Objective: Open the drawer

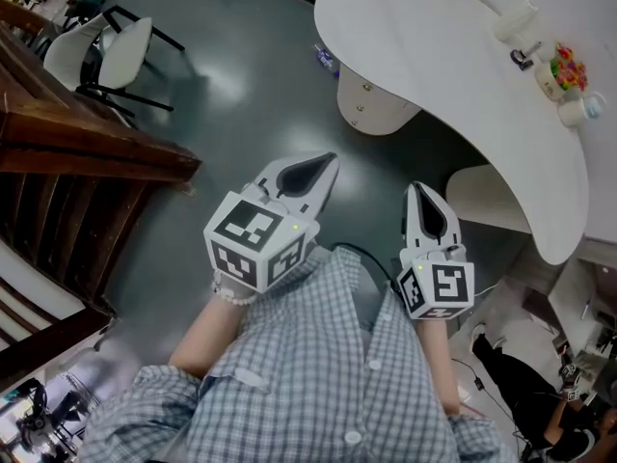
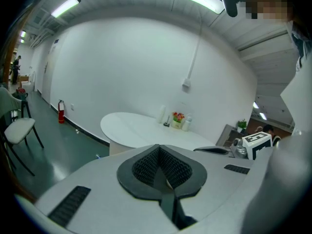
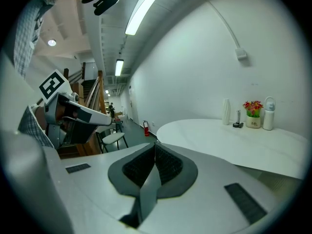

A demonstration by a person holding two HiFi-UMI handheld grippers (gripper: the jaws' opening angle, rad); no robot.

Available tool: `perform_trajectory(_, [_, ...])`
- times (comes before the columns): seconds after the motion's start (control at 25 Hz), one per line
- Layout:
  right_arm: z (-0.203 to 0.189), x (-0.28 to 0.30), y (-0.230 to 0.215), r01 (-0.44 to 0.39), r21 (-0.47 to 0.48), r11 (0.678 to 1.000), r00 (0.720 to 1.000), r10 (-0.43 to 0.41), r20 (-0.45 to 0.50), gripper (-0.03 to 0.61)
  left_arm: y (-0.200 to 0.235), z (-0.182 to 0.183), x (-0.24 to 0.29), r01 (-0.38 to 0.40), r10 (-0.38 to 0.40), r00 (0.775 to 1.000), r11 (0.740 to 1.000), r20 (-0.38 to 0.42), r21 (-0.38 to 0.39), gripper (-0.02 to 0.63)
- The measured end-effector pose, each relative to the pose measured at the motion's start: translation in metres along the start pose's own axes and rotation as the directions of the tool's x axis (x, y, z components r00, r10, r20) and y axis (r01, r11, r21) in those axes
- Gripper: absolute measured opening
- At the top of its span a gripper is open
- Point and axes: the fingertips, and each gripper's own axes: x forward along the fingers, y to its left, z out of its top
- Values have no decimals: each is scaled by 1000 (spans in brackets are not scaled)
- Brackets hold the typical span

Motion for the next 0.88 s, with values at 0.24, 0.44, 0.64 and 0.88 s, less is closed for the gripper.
perform_trajectory(0.24, [8,53,27,7,20,1000,1000,-6,-30,9,56,14,0,14,-14,999,1000,-32,6,-2])
perform_trajectory(0.44, [11,95,48,29,28,999,998,-27,-63,9,104,22,-4,25,-22,998,999,-64,44,-3])
perform_trajectory(0.64, [13,124,66,67,44,997,995,-63,-79,9,142,26,-4,59,-55,995,997,-88,47,-3])
perform_trajectory(0.88, [7,142,67,110,48,993,988,-104,-116,9,165,29,13,94,-89,990,995,-108,40,-3])
